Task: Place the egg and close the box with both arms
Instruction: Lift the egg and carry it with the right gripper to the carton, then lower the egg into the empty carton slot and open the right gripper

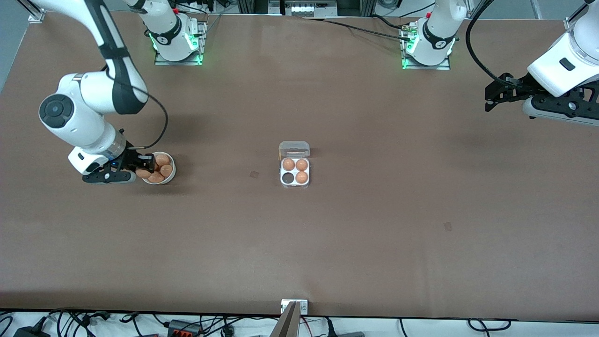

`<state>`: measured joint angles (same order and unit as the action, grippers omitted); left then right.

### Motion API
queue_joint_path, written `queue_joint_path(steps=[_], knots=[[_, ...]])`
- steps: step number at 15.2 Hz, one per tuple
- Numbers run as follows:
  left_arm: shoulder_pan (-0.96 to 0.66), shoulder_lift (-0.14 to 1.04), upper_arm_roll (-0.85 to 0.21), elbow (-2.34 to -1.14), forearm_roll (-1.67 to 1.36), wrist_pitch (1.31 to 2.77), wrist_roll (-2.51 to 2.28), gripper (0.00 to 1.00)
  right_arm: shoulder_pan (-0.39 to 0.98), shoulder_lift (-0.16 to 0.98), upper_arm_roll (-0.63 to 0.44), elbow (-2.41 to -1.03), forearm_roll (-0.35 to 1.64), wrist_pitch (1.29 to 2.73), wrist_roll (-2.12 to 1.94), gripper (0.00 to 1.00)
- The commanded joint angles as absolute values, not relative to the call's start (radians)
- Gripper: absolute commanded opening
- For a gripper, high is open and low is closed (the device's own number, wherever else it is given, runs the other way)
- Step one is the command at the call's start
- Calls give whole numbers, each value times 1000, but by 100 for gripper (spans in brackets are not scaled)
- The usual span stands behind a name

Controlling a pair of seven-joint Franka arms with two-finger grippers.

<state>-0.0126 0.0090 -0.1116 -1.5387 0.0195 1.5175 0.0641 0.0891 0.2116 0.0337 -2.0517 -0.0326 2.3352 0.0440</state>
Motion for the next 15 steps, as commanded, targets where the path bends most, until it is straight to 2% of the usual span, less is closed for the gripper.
queue_joint_path(steps=[1,7,11,15], knots=[[-14,26,-114,-1503,37,1497,75,100,178,222,31,-1990,-38,2312,78,30],[-14,26,-114,-1503,37,1497,75,100,423,359,29,-1829,-41,2316,472,30],[-14,26,-114,-1503,37,1497,75,100,566,494,29,-1674,-147,2315,765,30],[-14,26,-113,-1503,37,1497,74,100,666,601,29,-1605,-251,2321,946,30]])
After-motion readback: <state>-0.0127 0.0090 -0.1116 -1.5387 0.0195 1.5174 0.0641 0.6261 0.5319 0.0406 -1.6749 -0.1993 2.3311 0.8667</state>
